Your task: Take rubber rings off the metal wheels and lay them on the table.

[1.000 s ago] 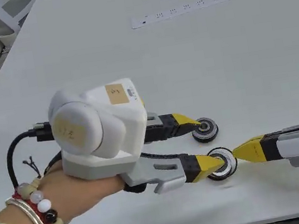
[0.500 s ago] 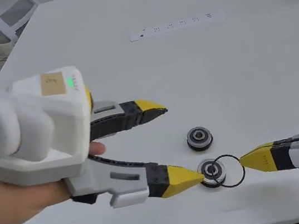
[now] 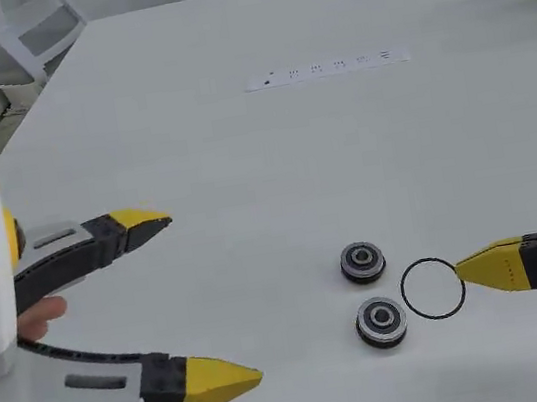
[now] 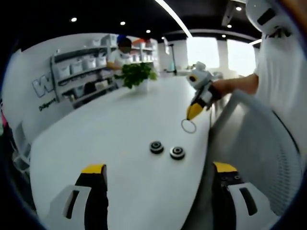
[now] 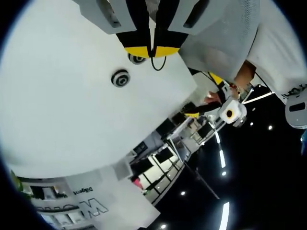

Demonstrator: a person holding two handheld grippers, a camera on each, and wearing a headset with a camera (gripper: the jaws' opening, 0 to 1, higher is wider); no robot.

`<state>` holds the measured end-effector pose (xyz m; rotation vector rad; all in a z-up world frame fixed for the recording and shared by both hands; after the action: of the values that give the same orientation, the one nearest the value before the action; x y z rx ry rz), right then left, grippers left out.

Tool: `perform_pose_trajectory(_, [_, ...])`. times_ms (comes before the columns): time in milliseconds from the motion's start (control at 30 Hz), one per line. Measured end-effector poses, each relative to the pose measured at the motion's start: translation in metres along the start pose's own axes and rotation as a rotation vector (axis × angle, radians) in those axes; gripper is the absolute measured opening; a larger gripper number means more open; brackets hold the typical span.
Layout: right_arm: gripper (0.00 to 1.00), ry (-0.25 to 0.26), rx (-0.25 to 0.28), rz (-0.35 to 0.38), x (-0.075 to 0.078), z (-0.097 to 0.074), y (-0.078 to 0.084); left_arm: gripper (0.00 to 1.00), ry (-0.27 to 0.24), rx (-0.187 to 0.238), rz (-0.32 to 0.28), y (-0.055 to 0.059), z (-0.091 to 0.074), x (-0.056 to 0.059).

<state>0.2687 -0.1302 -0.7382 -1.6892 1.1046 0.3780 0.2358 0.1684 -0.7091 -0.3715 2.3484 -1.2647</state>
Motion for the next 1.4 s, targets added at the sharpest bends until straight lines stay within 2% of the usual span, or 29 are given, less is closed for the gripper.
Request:
perform_pose_trajectory(100, [0.00,0.001,-0.001,-0.024,-0.007,-0.003,-0.006,0.91,-0.022,-0.002,-0.037,0.009,-0.008,0.004])
perform_pose_trajectory(267, [0.00,0.002,0.002,-0.063,-0.018,-0.007,-0.019,0.92,-0.066,-0.009,-0.088,0.019,-0.014,0.007])
perform_pose_trajectory(467, [0.00,0.020,-0.011,-0.095,-0.028,-0.006,-0.034,0.94,-0.060,-0.001,-0.105,0.019,-0.014,0.015])
perform_pose_trajectory(633, [0.00,0.010,-0.027,-0.125,-0.036,0.002,-0.043,0.96,-0.057,0.006,-0.135,0.022,-0.013,0.019])
perform_pose_trajectory(900, [0.00,0.000,-0.071,-0.184,-0.051,0.022,-0.056,1.00,-0.044,-0.004,-0.169,0.026,-0.012,0.024])
perform_pose_trajectory(1000, [0.00,-0.001,-0.086,-0.203,-0.057,0.032,-0.061,1.00,-0.041,0.006,-0.187,0.027,-0.011,0.024])
perform_pose_trajectory(1200, [0.00,-0.013,-0.124,-0.230,-0.061,0.050,-0.069,1.00,-0.050,-0.009,-0.186,0.030,-0.011,0.025])
perform_pose_trajectory(1400, [0.00,-0.020,-0.174,-0.255,-0.068,0.071,-0.072,1.00,-0.068,0.002,-0.201,0.030,-0.012,0.023])
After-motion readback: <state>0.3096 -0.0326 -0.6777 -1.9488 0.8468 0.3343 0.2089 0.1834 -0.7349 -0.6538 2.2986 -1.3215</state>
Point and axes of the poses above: the centre of the closed fingertips' face, and the gripper's own axes: z roughly forward along the fingers, x roughly to its right, y roughly out of its underside, the point moved 8 cm from there along -z, roughly backward along the fingers, and after that the axes turned 12 degrees about z, right-handed, at the moved point
